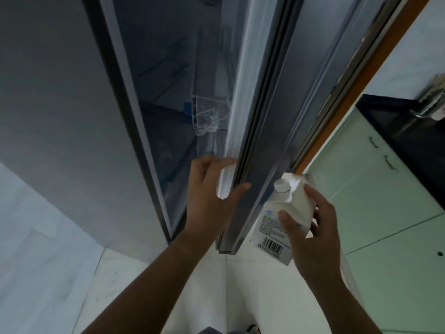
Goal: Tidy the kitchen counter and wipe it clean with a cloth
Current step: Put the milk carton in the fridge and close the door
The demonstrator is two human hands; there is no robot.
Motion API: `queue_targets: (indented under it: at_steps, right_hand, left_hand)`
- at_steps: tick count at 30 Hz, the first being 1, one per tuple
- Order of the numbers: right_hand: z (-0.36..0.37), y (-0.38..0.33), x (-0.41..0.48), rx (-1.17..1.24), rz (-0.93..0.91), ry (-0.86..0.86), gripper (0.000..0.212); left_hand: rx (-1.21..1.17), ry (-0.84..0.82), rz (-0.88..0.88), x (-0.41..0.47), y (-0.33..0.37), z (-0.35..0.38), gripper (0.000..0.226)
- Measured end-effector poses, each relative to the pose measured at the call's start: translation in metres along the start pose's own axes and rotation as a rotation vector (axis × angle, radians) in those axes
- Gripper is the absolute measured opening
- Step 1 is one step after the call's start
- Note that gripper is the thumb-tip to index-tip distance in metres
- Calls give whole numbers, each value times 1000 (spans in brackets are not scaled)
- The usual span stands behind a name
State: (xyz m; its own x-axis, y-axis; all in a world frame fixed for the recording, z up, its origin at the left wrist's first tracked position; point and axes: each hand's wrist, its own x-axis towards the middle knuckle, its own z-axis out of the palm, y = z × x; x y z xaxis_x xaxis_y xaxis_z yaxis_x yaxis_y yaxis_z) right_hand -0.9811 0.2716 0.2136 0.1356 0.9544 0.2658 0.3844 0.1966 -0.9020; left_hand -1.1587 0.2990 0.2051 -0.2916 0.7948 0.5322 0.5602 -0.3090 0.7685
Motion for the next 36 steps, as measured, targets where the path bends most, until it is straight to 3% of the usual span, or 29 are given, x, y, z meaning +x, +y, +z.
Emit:
queue_targets:
  at_steps: [2,7,14,18,29,36]
  right_hand:
    - [-13,7,2,39,62,59,60]
    - [-39,11,5,81,123,160,59]
    - [-64,20,14,28,111,208,62]
    - [-83,35,20,23,110,192,60]
    - [-147,86,81,63,92,163,59]
    - [-153,88,156,120,12,58,66]
  left_hand:
    - [45,29,121,15,5,-5,45]
    - [51,121,304,66,31,-6,41]
    - [4,-211,473,123,54,45,26]
    - [25,-315,503,136,66,84,24]
    - [187,-282,627,171,96,173,28]
    - [343,-228,548,221,80,189,29]
